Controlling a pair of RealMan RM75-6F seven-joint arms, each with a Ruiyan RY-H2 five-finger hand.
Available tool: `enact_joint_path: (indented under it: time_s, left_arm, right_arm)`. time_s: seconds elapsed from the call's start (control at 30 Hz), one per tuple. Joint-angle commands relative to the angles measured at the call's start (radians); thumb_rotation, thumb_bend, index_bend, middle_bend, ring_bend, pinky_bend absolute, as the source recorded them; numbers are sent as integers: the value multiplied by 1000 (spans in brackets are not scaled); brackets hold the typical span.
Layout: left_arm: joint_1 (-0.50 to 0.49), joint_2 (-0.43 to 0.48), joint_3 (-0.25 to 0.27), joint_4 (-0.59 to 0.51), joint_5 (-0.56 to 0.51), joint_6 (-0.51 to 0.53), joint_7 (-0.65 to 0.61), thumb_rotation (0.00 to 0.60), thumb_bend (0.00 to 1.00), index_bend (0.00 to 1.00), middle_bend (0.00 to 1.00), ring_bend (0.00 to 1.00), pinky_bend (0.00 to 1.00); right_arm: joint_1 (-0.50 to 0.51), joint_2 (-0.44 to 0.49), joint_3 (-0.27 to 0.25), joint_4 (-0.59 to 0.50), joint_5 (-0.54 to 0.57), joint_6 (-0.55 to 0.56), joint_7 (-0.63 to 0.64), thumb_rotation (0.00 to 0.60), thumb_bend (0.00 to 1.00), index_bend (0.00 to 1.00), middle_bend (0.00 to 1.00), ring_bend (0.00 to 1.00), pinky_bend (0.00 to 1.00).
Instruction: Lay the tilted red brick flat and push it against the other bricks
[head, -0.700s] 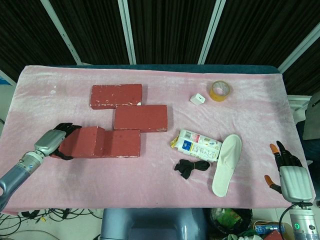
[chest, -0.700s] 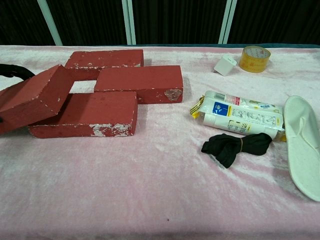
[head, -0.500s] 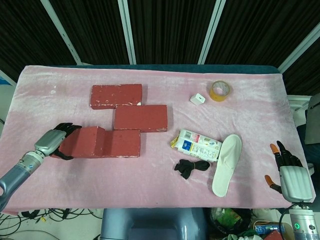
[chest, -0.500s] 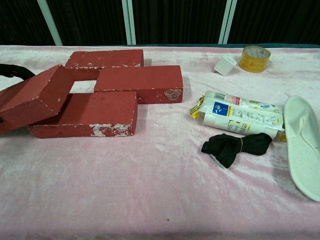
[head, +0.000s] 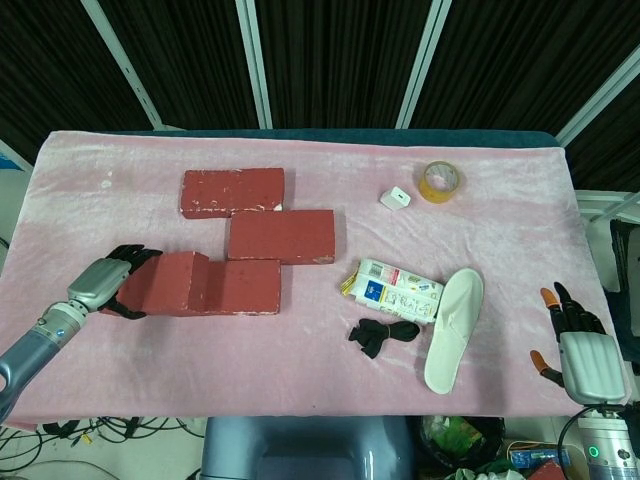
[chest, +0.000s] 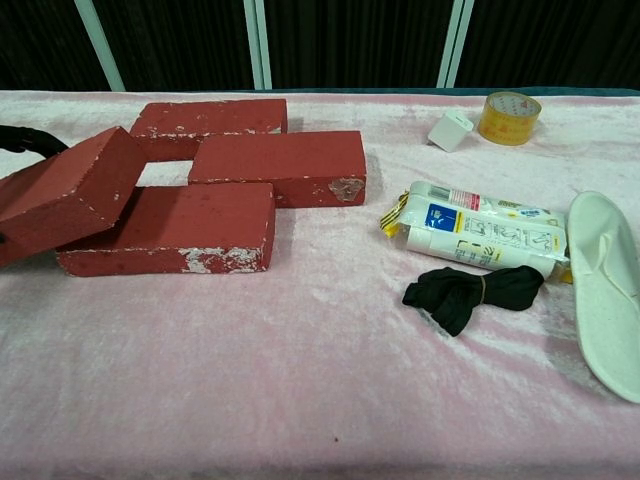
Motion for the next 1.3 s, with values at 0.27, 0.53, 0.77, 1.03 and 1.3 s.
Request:
enact_joint_path:
  time_s: [0.27,0.53,0.77,1.03,1.3]
  left_arm:
    - [2,5,-1,-5,-3,2,5,600,23,147,177,0,0]
    - [-19,90,-45,-63,-49,-4,82,600,36,150,180,0,0]
    - [-115,229,-129,-219,-222,-168,289,600,37,159,183,0,0]
    - [-246,232,-179,-216,-454,-377,434,600,37,160,184,0,0]
    - [-349,117,-145,-72,-610,-449,579,600,38,165,184,0,0]
  right_arm:
    - [0,1,1,-3,3,-2,-3,600,148,90,11,150,242]
    - [-1,1,0,-6,6,-5,-7,600,148,90,11,150,242]
    - [-1,0,0,-8,10,-8,-13,600,147,90,11,150,242]
    - [-2,1,2,-11,16,-11,-15,600,148,89,11,150,242]
    - [-1,4,6,-9,26,-15,-9,600,148,89,11,150,242]
